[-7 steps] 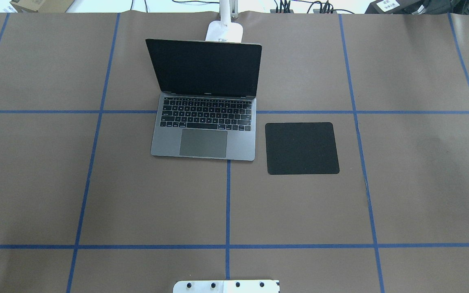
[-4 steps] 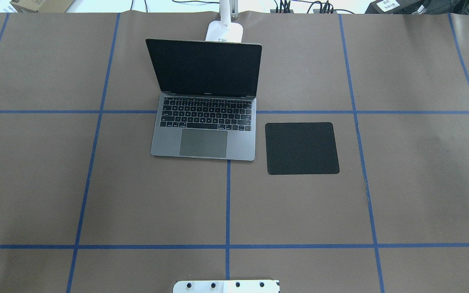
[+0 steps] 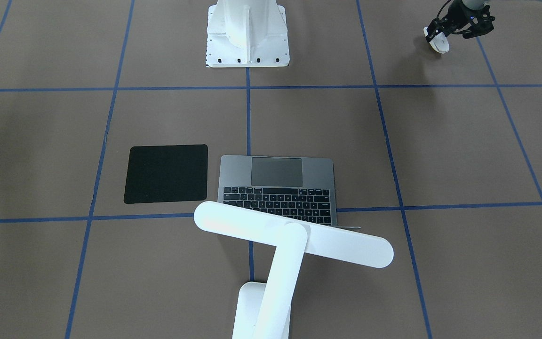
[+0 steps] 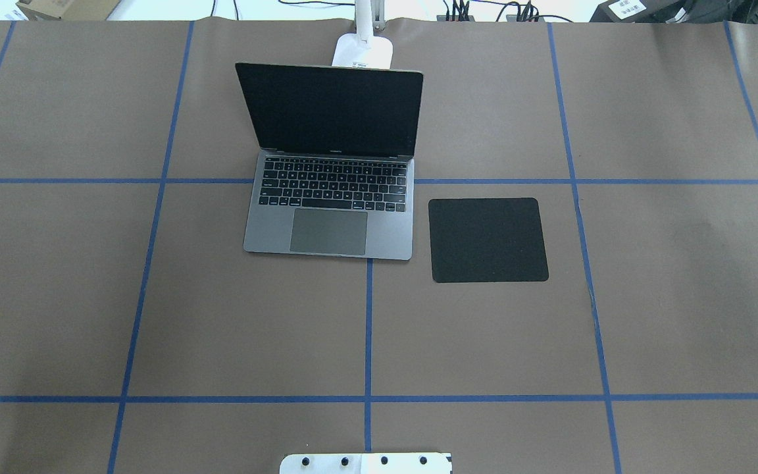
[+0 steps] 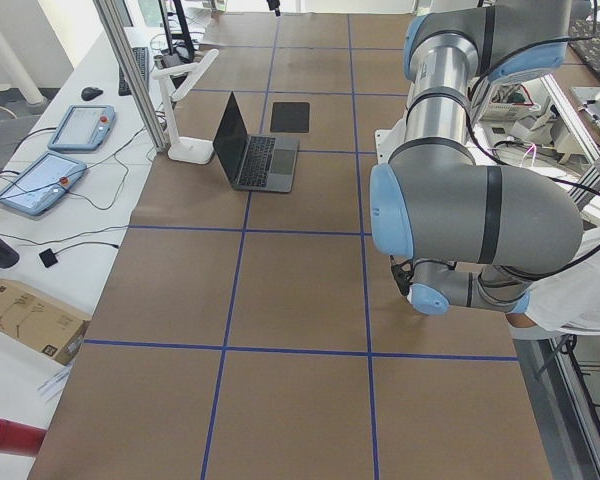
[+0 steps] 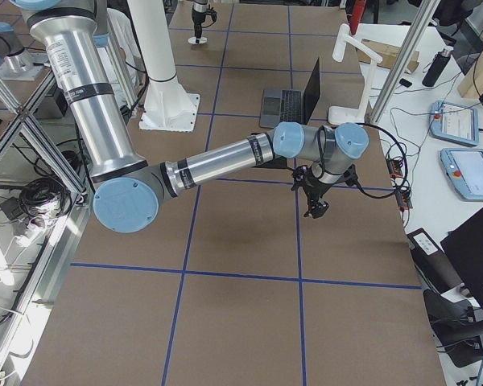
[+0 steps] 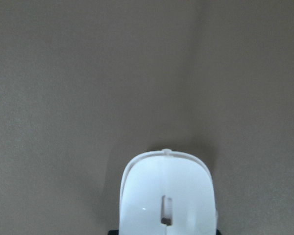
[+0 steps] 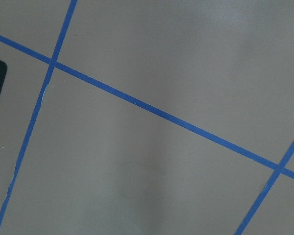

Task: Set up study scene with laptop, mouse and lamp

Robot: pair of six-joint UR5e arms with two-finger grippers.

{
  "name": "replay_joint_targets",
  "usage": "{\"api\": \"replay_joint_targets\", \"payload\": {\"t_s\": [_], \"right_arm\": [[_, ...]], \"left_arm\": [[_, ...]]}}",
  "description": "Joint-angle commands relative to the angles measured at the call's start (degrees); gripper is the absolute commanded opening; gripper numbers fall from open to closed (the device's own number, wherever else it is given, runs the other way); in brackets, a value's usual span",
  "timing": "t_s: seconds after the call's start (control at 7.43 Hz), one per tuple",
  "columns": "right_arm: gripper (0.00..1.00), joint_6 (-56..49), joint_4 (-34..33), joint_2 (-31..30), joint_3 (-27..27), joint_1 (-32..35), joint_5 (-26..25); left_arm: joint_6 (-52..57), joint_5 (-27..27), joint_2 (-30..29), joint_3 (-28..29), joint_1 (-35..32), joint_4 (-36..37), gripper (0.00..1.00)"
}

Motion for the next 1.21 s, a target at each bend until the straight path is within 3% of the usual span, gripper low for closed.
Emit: {"api": "replay_joint_targets", "payload": {"t_s": [0.0, 0.27, 0.54, 0.81, 1.08], "right_arm": [[0.99, 0.01, 0.0, -0.01, -0.49, -0.16, -0.01], [0.99, 0.01, 0.0, -0.01, -0.84, -0.95, 0.07], [0.99, 0.01, 0.09, 0.08, -1.9, -1.66, 0.25], [0.99, 0.01, 0.26, 0.6, -3.21, -2.1, 0.25], [0.99, 0.09, 5.16, 0.7, -6.8, -2.27, 0.51]], "left_arm": [[0.64, -0.39, -0.11, -4.02, -3.22, -1.45, 0.37], [3.86, -4.5, -0.99, -6.23, -8.57, -1.27, 0.38], [9.93, -14.15, -8.42, -6.42, -21.37, 2.82, 0.38], [13.09, -16.91, -13.29, -6.42, -26.69, 6.45, 0.39], [16.08, -19.1, -19.42, -6.42, -31.86, 10.83, 0.39]]}}
